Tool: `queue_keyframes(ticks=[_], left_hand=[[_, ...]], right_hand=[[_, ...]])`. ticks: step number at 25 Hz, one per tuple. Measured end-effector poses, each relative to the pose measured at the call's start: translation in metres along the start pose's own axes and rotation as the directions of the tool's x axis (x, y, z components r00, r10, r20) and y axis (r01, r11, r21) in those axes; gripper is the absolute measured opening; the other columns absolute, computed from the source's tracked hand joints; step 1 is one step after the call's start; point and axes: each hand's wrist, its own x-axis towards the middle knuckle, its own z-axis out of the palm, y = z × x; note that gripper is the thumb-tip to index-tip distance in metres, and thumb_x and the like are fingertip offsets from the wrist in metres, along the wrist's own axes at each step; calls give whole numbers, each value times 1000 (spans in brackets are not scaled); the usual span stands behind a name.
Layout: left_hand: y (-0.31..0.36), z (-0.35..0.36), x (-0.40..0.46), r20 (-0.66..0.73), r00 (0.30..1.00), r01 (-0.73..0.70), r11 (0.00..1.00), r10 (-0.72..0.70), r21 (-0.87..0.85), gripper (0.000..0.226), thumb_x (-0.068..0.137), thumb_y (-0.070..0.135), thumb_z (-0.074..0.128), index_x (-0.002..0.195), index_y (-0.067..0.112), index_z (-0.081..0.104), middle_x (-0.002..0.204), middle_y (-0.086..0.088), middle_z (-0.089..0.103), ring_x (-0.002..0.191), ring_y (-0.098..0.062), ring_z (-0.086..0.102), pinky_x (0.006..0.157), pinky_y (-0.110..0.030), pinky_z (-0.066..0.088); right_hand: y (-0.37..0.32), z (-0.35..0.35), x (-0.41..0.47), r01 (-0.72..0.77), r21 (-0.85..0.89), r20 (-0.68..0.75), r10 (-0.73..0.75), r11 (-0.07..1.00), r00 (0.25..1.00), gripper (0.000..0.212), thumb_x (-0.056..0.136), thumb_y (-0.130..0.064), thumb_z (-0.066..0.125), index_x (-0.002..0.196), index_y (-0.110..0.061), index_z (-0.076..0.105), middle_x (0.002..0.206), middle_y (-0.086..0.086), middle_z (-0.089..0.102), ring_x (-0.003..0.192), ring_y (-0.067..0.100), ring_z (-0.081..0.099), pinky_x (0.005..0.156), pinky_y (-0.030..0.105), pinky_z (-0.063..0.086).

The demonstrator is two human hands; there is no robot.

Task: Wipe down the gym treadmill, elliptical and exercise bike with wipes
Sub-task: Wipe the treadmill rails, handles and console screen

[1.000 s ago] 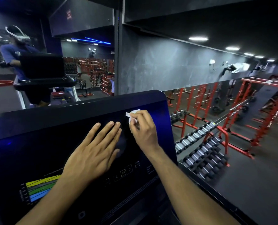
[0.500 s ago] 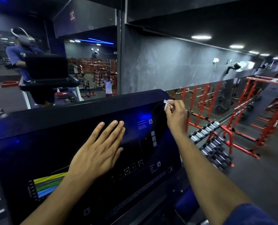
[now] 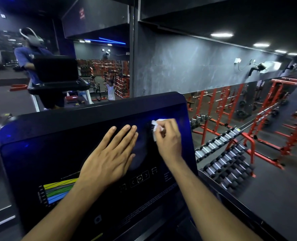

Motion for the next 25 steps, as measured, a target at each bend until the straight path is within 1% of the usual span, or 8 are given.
queue_keyframes(ticks=[2,5,8,13,16,18,20,25], left_hand=[[0,0,-1,-5,1000,0,1000,0,5,63,107,38,29,159,3,23,169,-13,12,157,-26,10,126,-52,15],[-1,0,-2,14,1000,-2,1000,2,4,63,108,39,26,160,4,20,170,-13,10,157,-26,8,126,-52,13],[-1,1,-2,23,1000,-4,1000,4,-1,63,108,39,23,160,4,18,170,-13,10,158,-27,7,126,-52,12],[0,3,-2,12,1000,3,1000,-3,3,63,108,38,22,160,4,15,170,-13,7,158,-27,4,126,-52,10],[0,2,-3,12,1000,3,1000,-3,9,63,108,37,22,161,4,13,170,-13,6,158,-27,4,126,-52,10],[0,1,-3,4,1000,1,1000,-1,11,63,107,36,25,160,4,16,170,-13,8,158,-27,7,126,-52,11],[0,-2,-2,7,1000,-3,1000,3,12,63,107,36,27,160,4,18,170,-13,9,157,-27,7,127,-52,11],[1,-1,-2,23,1000,0,1000,-1,24,63,107,37,24,161,5,15,170,-12,5,158,-26,4,127,-51,10]], right_hand=[[-15,1,-12,139,32,75,-141,990,987,7,94,-3,61,99,-4,66,104,6,60,92,11,58,85,12,45],[8,-6,-3,234,-26,107,-230,972,967,12,94,-1,57,99,-4,67,102,8,60,94,21,62,89,25,52],[60,-24,19,36,-137,50,-30,990,998,9,95,-6,55,100,-6,63,104,7,58,91,23,60,80,44,54],[84,-32,21,-212,-184,-66,203,960,977,5,95,-7,57,98,-6,61,103,7,58,86,16,53,78,48,51],[37,-13,-17,-116,-71,-52,112,991,992,5,92,-5,58,95,-6,62,102,6,59,89,20,59,82,39,53],[7,-9,-45,28,-7,60,-27,1000,998,8,91,0,61,96,-4,65,102,6,61,92,17,62,85,25,51],[1,-19,-49,58,58,122,-65,997,990,10,90,1,65,97,-5,69,100,3,62,90,13,62,83,20,50],[66,-56,-11,-206,-58,-59,202,977,978,6,93,-8,63,94,-11,68,98,-5,56,81,11,54,73,37,52]])
